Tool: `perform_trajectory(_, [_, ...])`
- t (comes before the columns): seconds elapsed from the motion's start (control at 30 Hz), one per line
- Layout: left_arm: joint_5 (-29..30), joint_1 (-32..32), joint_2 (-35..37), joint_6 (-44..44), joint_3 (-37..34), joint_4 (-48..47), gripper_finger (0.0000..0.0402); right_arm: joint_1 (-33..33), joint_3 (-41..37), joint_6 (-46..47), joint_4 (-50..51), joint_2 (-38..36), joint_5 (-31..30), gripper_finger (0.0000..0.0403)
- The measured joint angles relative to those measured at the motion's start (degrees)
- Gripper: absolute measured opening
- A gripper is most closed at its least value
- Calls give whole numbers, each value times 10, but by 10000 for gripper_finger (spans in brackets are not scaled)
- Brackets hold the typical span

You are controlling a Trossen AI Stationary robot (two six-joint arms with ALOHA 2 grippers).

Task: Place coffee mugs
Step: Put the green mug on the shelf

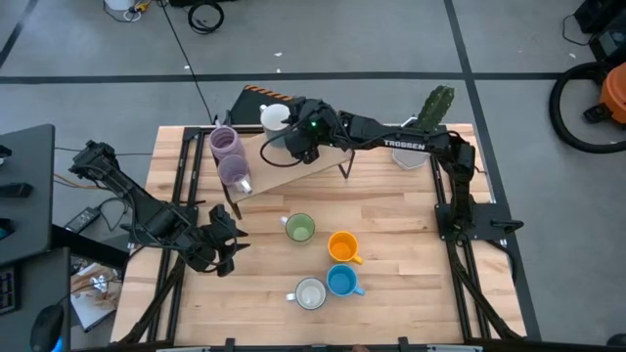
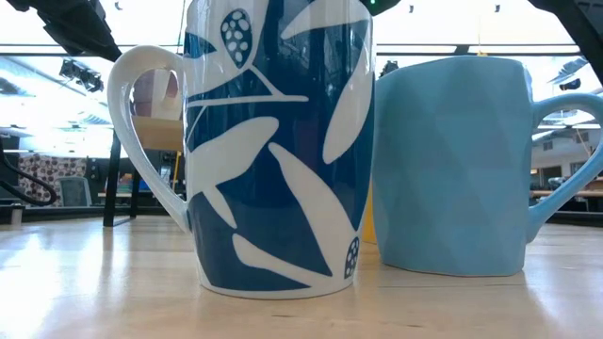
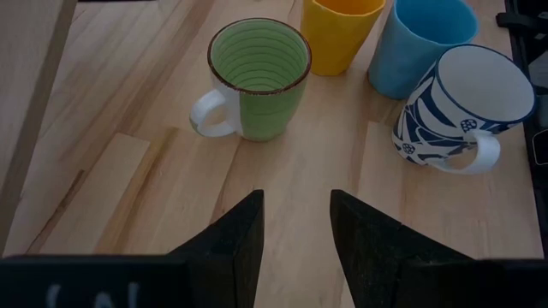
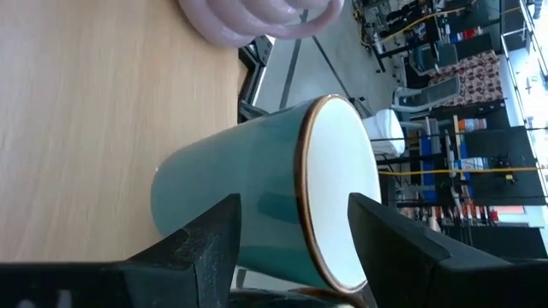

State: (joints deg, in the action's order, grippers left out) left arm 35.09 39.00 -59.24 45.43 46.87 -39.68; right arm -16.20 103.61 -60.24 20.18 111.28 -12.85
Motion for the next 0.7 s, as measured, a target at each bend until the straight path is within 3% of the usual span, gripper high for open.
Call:
perform_trajectory(0.13, [0,0,0,0,0,0,141,8,0,-2,0,0,-5,221])
perform_trajectory(0.33, [0,1,0,1,0,0,141,25,0,-13,-1,-5,-74,221])
perform_trajectory(0.57, [0,1,0,-1,0,-5,141,38,1,-13,1,-19,-97,221])
perform_trajectory(0.7, [0,1,0,2,0,-6,141,48,1,-7,9,-39,-79,221])
